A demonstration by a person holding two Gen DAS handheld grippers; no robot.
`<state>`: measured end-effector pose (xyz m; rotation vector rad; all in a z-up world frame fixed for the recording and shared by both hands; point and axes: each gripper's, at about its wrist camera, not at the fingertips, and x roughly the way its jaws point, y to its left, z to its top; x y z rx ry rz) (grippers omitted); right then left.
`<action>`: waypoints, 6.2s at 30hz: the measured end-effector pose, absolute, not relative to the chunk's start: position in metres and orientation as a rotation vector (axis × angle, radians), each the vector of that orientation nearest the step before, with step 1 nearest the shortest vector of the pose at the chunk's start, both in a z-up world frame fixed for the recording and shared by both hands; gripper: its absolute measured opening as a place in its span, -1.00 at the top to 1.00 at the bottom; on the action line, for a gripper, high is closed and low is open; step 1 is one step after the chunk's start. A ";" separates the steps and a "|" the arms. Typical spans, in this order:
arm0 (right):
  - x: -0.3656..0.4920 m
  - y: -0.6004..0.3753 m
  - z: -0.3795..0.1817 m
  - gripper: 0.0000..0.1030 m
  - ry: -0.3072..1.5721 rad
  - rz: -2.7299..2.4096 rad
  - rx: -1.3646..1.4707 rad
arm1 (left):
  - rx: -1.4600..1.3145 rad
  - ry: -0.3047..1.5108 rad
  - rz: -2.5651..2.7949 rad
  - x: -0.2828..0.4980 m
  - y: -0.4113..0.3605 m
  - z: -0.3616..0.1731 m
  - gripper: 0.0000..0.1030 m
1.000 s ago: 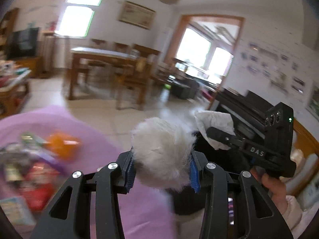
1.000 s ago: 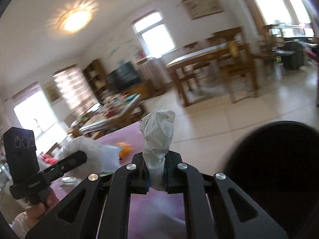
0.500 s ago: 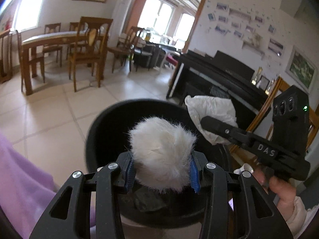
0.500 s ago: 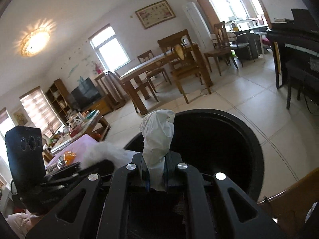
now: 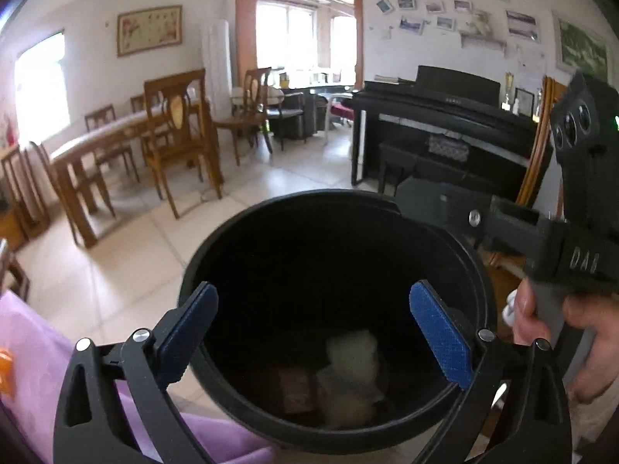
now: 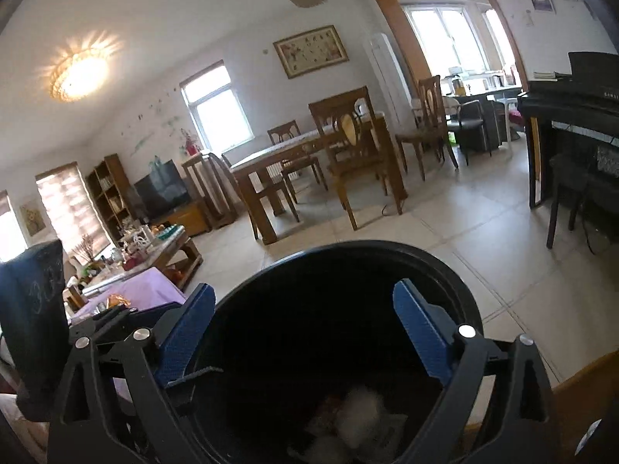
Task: Collect trash
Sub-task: 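Carry both items over the black bin and open both tools to drop them, then grasp the yellow wrapper with the left tool while the right tool grasps the orange snack bag, then carry both wrappers over the black bin and open both tools to drop them, then grasp the clear plastic tray with the left tool while the right tool grasps the green bag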
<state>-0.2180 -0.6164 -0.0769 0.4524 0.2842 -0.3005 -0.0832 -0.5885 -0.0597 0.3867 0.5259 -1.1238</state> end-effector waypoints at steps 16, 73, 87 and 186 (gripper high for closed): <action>-0.193 -0.596 -0.066 -0.90 0.346 -0.236 0.447 | 0.231 0.473 -1.020 -0.071 -0.474 -0.008 -0.90; 0.094 -0.331 -0.044 0.27 0.751 0.286 0.151 | -0.282 0.733 -0.234 0.118 0.006 -0.018 -0.03; -0.024 -0.400 0.002 0.27 0.528 0.365 0.423 | -0.203 0.582 -0.561 0.044 -0.128 0.053 -0.03; 0.005 -0.318 -0.086 -0.90 0.852 0.319 0.436 | 0.616 0.664 -0.586 0.054 0.014 -0.038 -0.90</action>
